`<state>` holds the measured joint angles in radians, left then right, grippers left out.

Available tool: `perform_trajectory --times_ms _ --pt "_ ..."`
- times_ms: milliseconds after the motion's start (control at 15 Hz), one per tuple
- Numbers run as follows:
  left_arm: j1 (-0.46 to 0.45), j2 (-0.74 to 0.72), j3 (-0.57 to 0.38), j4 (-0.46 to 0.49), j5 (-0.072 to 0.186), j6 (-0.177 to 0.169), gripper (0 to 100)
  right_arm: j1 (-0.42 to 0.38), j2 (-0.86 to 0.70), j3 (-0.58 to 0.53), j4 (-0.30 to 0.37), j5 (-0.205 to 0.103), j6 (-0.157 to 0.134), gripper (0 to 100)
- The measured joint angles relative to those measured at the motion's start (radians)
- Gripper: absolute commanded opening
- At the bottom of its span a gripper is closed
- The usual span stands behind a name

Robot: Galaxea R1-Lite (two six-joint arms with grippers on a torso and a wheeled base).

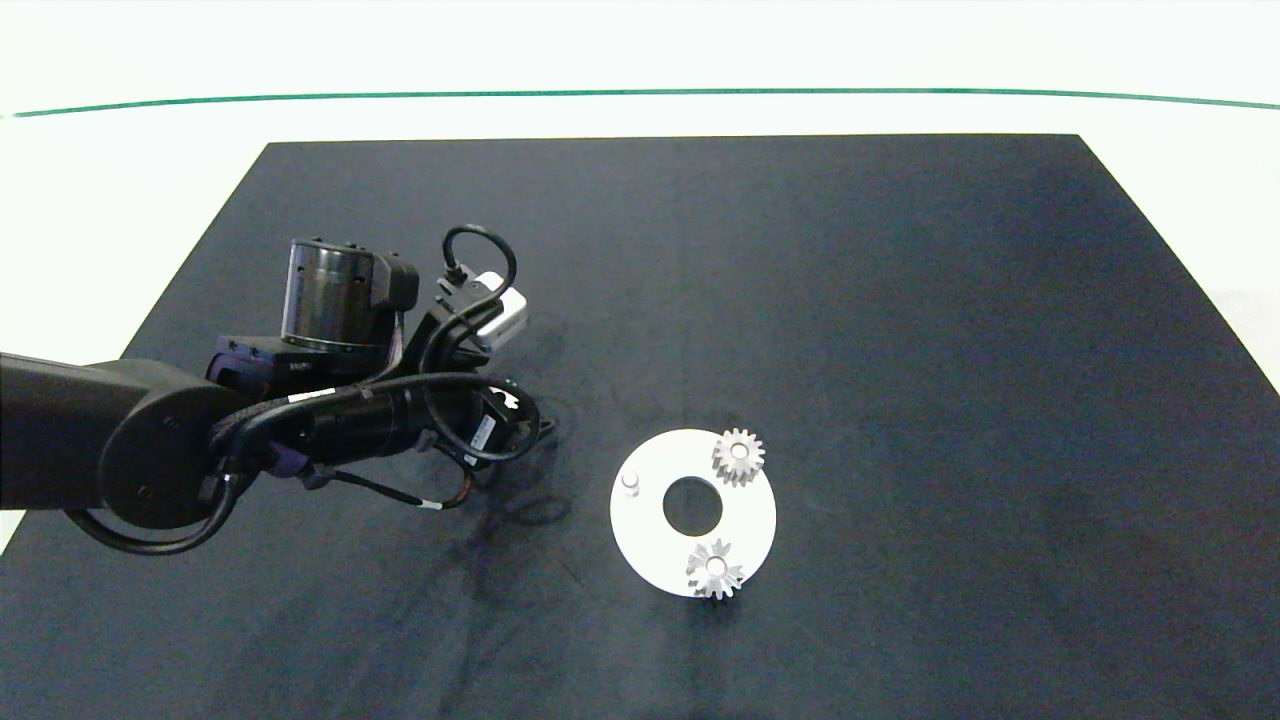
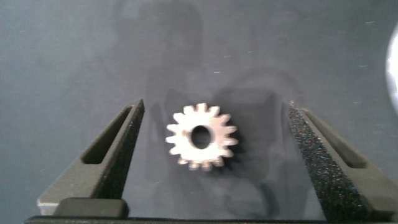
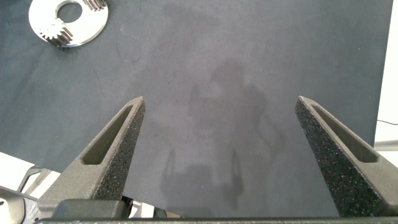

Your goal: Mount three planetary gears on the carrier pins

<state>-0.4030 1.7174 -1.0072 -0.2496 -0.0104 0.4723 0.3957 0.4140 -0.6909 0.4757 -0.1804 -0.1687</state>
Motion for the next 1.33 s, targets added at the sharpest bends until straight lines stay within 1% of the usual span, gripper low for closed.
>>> perform_trajectory --times_ms 67,133,467,533,667,733,867,1333 --pt "0.01 0.001 0.0 0.0 -0.012 0.007 86 0.0 0.0 -0.001 0.0 0.0 0.0 100" --pt "0.015 0.001 0.001 0.0 -0.018 0.008 83 0.0 0.0 -0.002 0.0 0.0 0.0 100" --pt "0.028 0.001 0.023 -0.003 -0.02 0.01 74 0.0 0.0 -0.004 0.0 0.0 0.0 100" --pt "0.029 0.001 0.027 -0.005 -0.021 0.01 71 0.0 0.0 -0.004 0.0 -0.001 0.0 100" --pt "0.032 0.001 0.041 -0.01 -0.028 0.01 68 0.0 0.0 -0.004 0.0 -0.001 0.001 100" --pt "0.032 0.001 0.044 -0.012 -0.029 0.01 65 0.0 0.0 -0.004 0.0 -0.001 0.001 100" --pt "0.032 0.0 0.045 -0.012 -0.029 0.01 62 -0.002 0.0 -0.004 0.0 -0.001 0.001 100" --pt "0.039 0.001 0.043 -0.018 -0.031 0.01 47 -0.002 0.0 -0.006 0.0 -0.001 0.001 100"
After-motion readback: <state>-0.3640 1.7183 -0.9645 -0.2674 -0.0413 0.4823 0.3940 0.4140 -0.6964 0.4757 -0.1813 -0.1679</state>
